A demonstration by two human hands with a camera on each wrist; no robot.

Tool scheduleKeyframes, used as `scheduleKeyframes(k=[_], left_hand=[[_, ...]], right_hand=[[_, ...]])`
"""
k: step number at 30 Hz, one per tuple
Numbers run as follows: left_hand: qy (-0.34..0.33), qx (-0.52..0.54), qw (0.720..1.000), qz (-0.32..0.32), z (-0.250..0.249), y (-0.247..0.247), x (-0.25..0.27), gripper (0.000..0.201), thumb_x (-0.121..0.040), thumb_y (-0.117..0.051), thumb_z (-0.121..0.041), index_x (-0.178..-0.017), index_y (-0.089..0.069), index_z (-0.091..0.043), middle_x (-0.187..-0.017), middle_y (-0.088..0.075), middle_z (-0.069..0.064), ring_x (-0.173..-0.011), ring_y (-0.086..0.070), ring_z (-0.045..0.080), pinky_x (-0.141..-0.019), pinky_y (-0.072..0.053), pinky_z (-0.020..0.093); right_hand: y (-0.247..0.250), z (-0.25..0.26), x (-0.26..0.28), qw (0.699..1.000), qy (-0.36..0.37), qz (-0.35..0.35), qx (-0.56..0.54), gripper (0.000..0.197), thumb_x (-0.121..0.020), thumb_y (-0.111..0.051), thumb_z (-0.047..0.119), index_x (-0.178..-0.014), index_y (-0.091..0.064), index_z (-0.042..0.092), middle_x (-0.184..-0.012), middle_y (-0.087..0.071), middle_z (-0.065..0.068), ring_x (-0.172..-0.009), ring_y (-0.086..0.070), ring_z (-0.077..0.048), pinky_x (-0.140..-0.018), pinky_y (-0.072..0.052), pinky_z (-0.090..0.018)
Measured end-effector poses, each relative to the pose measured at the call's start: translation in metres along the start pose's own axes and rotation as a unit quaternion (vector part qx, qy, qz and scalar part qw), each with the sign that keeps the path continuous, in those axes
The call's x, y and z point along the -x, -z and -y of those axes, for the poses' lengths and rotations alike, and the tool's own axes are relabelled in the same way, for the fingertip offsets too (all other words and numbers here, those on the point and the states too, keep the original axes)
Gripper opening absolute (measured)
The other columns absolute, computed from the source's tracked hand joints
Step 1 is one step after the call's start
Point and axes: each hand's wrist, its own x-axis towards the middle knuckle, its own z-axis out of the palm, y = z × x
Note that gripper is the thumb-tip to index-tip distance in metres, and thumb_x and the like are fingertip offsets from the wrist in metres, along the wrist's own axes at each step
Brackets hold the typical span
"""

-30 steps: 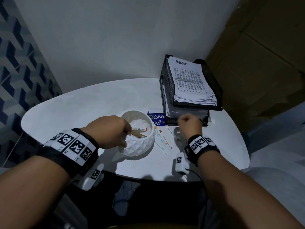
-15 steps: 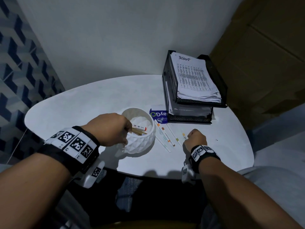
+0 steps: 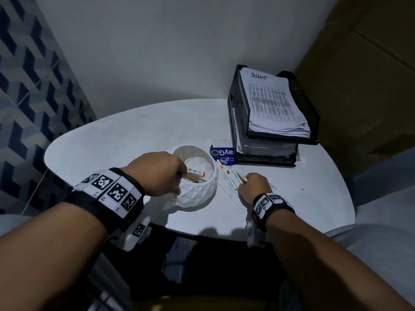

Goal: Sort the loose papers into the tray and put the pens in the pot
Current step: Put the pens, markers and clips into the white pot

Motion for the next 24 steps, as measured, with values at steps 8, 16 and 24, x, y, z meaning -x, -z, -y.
scheduleKeyframes(k=[8,16,24], left_hand=[[-0.011,0.0,1.0,-0.01,0.002,0.0,0.002,0.028,-0.081,-0.081,-0.038,-0.107,-0.072,-0.032,-0.08,-0.058,-0.014,-0.082,-0.055,0.017,-0.066,-0.037,0.027],[-0.016,0.004,1.0,-0.005,0.0,0.005,0.003,0.026,-0.079,-0.08,-0.037,-0.103,-0.073,-0.027,-0.089,-0.071,-0.009,-0.086,-0.064,0.017,-0.074,-0.054,0.031],[-0.042,-0.016,0.999,0.001,-0.013,0.002,0.008,0.028,-0.079,-0.081,-0.037,-0.104,-0.074,-0.028,-0.092,-0.072,-0.006,-0.086,-0.065,0.019,-0.068,-0.05,0.03]], right_hand=[[0.013,-0.001,0.005,0.999,-0.025,-0.007,-0.035,0.012,-0.085,-0.064,0.02,-0.084,-0.067,0.008,-0.074,-0.065,-0.004,-0.069,-0.061,-0.025,-0.052,-0.039,-0.024],[0.085,0.082,0.03,0.975,0.219,-0.01,-0.031,0.02,-0.104,-0.045,0.021,-0.118,-0.058,0.016,-0.096,-0.066,-0.007,-0.086,-0.06,-0.03,-0.07,-0.043,-0.033],[0.084,0.125,0.083,0.913,0.285,0.079,0.282,0.016,-0.09,-0.055,0.016,-0.105,-0.062,0.018,-0.105,-0.067,-0.008,-0.094,-0.062,-0.031,-0.076,-0.049,-0.036]])
